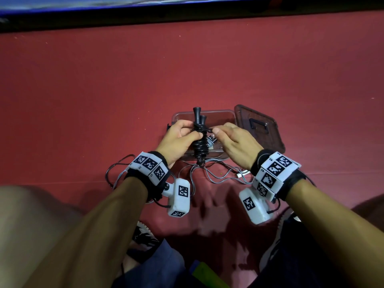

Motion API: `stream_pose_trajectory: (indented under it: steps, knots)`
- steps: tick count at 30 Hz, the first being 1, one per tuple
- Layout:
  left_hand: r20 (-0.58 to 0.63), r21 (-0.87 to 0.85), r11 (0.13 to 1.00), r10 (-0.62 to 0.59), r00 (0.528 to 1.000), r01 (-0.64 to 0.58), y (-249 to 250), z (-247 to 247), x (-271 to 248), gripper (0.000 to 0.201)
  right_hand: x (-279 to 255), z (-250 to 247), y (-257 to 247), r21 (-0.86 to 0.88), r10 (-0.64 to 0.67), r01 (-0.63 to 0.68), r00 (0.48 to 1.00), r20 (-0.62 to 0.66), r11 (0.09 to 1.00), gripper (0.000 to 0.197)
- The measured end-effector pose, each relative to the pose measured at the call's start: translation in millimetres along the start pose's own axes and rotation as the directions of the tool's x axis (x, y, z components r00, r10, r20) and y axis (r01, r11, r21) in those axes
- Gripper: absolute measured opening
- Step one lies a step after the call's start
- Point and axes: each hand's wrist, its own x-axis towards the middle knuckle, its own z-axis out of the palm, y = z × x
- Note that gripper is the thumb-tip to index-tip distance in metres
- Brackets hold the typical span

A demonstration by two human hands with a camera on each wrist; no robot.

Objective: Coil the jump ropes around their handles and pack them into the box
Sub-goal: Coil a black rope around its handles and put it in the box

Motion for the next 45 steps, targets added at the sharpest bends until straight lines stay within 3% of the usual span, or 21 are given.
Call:
stream_pose_trajectory:
  steps: [7,17,25,30,36,45]
  knots:
    - [0.006,-0.024,0.999,-0.04,0.999,0.04,2.1,-1.4,-1.5,0.034,2.0,-0.1,7.7,-0.007,0.011,-0.011,0.998,-0.067,1.0,0.026]
    - [0.142,-0.148,0.985,-0.069,0.987,0.09,12.7,0.3,-10.6,0.041,3.4,0.0,9.7,0.135,0.052,-0.029,0.984,-0.171,0.99,0.022]
    - [0.103,0.029,0.999,0.028,0.994,-0.031,7.0,4.0,-13.4,0.044,4.7,3.7,12.6,0.168,0.062,-0.031,0.981,-0.182,0.985,0.016]
    - [0.075,0.035,0.999,0.02,0.997,-0.023,5.3,2.2,-11.3,0.036,3.6,0.4,14.7,0.18,0.093,-0.065,0.983,-0.155,0.982,0.018]
    - [0.024,0.088,0.996,0.008,1.0,-0.01,5.9,-1.1,-7.4,0.031,7.0,0.1,9.0,0.169,0.021,0.006,0.987,-0.158,0.986,0.019]
    - [0.109,0.054,0.998,-0.028,0.994,0.022,8.8,-5.8,-7.8,0.038,7.7,3.3,12.6,0.251,0.094,-0.04,0.974,-0.207,0.967,0.013]
